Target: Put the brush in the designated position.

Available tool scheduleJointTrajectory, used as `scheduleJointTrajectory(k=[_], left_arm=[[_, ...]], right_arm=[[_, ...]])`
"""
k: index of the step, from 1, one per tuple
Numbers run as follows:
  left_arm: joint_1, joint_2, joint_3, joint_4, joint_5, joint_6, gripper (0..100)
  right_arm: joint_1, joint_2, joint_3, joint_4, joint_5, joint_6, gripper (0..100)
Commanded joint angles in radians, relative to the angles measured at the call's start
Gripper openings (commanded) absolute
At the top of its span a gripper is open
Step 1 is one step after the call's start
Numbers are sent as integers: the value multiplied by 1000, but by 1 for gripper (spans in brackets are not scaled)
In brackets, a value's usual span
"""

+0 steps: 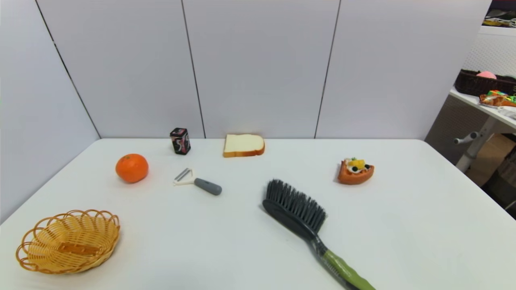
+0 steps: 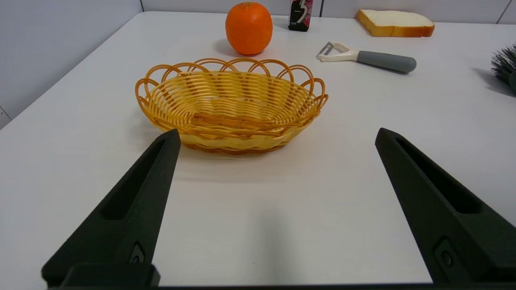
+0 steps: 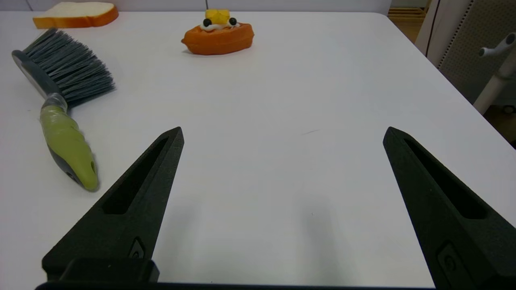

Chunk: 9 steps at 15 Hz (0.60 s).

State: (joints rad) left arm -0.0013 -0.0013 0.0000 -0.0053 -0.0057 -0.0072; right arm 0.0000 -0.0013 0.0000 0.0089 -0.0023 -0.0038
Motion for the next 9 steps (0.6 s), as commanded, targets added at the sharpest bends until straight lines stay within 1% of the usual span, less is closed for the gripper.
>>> scheduleJointTrajectory(k=[1, 5, 6, 7, 9], left_arm=[[0, 1, 0, -1, 0, 0, 100], [1, 1, -2, 4, 1, -2, 100], [1, 37, -15, -2, 4, -22, 100], [1, 193, -97, -33, 1, -46, 100], [-20, 380, -199, -97, -3, -46, 100]], right_arm=[[0, 1, 2, 0, 1, -1, 100], [0, 1, 2, 0, 1, -1, 100], [0, 1, 2, 0, 1, -1, 100], [0, 1, 2, 0, 1, -1, 100], [0, 1, 2, 0, 1, -1, 100]])
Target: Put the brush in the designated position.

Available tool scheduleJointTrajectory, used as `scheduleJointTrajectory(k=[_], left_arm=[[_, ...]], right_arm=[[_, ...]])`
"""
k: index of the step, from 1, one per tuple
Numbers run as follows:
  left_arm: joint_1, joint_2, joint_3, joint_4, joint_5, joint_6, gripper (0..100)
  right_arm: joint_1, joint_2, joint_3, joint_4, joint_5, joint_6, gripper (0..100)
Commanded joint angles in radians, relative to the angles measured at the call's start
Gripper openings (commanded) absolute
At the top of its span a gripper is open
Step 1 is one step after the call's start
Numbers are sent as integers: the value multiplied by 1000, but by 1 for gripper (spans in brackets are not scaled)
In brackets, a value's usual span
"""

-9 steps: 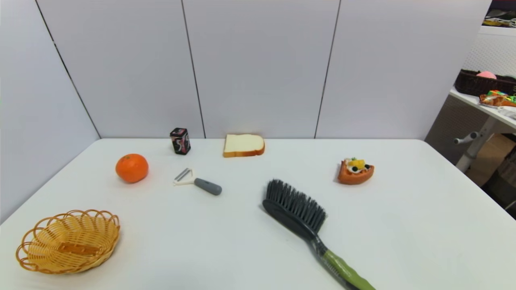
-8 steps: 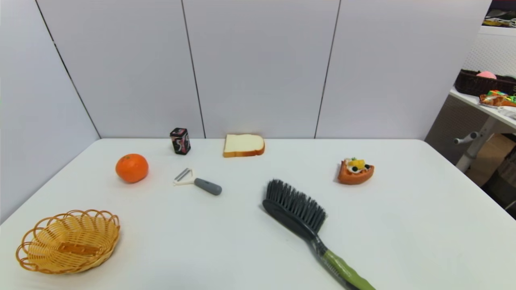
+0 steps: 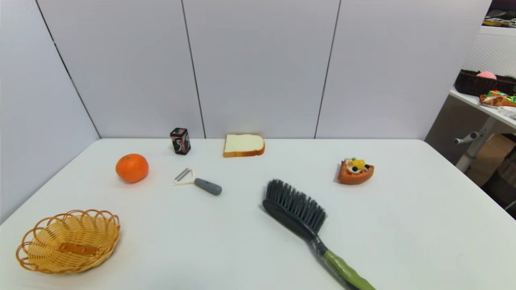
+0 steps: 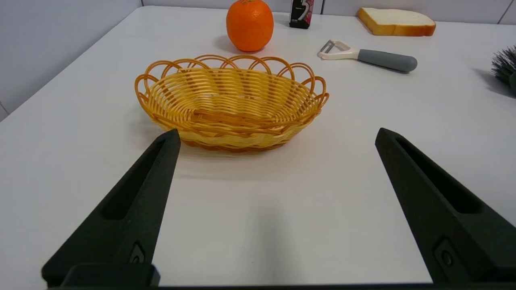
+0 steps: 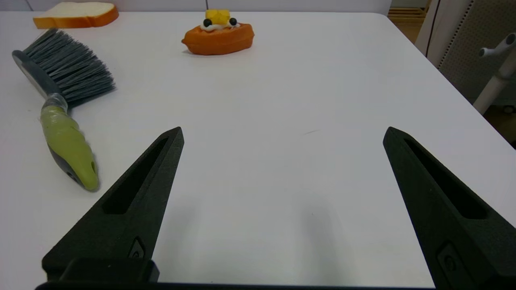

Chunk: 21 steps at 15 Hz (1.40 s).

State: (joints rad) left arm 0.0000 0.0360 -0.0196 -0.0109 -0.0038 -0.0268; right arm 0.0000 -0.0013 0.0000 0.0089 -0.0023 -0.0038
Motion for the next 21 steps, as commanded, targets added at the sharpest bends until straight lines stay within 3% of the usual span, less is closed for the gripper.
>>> scheduleJointTrajectory(k=[1, 3, 6, 7, 10, 13, 16, 21], left_arm=[[-57, 435, -230, -133, -8, -25, 100], [-218, 697, -379, -207, -10, 53, 100], [-627, 935, -599, -136, 1, 61, 100], [-701, 1019, -643, -81, 13, 39, 100], [-870, 1279, -738, -120, 7, 104, 100], [-914, 1458, -843, -129, -28, 229, 100], [-916, 1593, -947, -127, -147, 364, 100], [-916, 1743, -1048, -120, -205, 573, 100]], right_arm=[[0, 1, 2, 0, -1, -1, 100], [0, 1, 2, 0, 1, -1, 100], [0, 1, 2, 0, 1, -1, 100], [0, 1, 2, 0, 1, -1, 100], [0, 1, 2, 0, 1, -1, 100], [0, 1, 2, 0, 1, -1, 100], [0, 1, 2, 0, -1, -1, 100], [0, 1, 2, 0, -1, -1, 100]])
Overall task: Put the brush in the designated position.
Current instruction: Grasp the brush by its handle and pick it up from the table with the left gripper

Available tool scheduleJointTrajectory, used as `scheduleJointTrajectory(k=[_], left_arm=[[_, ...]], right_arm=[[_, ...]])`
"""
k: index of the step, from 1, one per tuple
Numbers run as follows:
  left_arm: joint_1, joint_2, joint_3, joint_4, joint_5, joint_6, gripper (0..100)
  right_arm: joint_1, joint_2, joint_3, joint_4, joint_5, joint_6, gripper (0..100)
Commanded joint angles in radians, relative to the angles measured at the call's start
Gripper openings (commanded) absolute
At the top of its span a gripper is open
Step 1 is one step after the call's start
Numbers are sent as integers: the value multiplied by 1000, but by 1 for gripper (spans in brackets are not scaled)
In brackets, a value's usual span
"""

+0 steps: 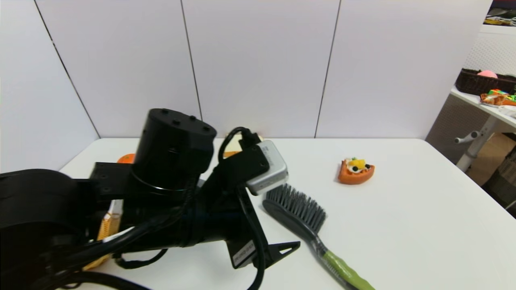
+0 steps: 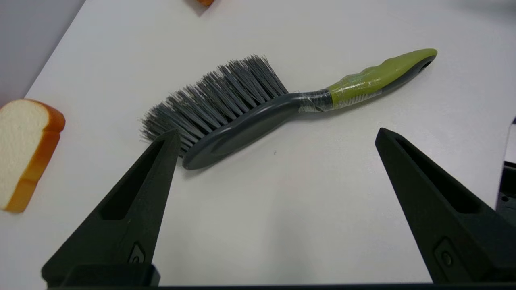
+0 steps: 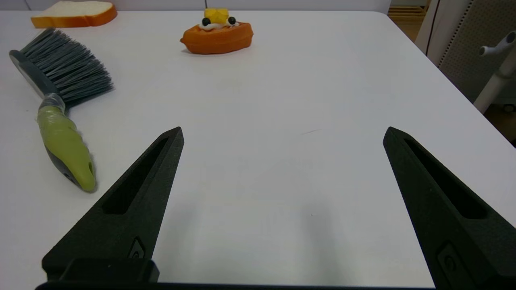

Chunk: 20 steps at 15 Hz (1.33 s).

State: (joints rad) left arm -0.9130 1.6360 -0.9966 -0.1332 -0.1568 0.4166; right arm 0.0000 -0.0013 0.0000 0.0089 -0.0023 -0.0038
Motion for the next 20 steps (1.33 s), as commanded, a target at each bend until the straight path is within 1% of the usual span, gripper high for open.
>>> scheduleJointTrajectory(k=[1, 3, 5, 7, 13, 20], left_arm=[[-3, 171, -96, 24, -110, 168, 100], [-1, 209, -145, 115, -210, 240, 100], [0, 243, -203, 222, -259, 330, 100], [0, 278, -264, 314, -285, 367, 100], [-1, 386, -424, 334, -279, 366, 100], [-3, 453, -468, 339, -280, 361, 100]], right_arm=[[0, 1, 2, 0, 1, -1, 100], [0, 1, 2, 0, -1, -1, 100], [0, 1, 2, 0, -1, -1, 100], [0, 1, 2, 0, 1, -1, 100], [0, 1, 2, 0, 1, -1, 100], [0, 1, 2, 0, 1, -1, 100]])
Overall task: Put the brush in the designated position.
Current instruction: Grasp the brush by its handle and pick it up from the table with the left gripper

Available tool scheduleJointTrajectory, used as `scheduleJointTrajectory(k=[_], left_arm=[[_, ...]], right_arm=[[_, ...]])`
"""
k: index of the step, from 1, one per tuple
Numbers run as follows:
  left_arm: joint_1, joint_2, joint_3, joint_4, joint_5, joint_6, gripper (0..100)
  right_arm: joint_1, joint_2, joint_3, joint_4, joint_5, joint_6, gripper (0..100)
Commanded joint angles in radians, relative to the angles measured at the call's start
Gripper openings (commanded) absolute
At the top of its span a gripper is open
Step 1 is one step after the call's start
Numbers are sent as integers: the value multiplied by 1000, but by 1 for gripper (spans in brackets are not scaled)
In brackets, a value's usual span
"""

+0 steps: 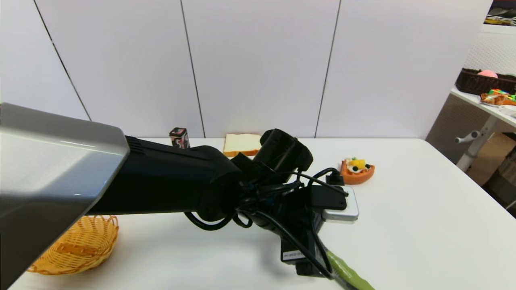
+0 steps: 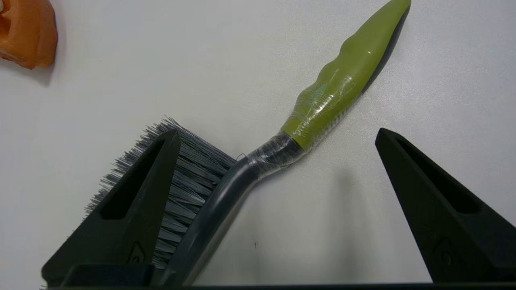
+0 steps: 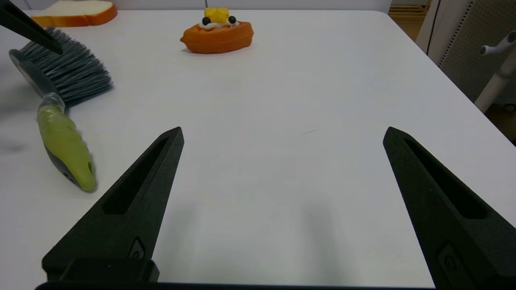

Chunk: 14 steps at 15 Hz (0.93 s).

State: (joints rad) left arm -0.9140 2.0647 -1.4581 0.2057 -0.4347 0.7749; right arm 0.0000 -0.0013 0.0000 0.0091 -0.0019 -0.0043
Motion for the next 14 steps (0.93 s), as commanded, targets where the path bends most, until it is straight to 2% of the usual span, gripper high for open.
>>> scheduleJointTrajectory(k=[1, 14], left_arm=[[-2, 29, -5, 1, -3, 3, 100], [-17, 101, -27, 0, -4, 4, 100]], right_arm=[[0, 1, 2, 0, 0, 0, 100], [0, 1, 2, 0, -1, 0, 100]])
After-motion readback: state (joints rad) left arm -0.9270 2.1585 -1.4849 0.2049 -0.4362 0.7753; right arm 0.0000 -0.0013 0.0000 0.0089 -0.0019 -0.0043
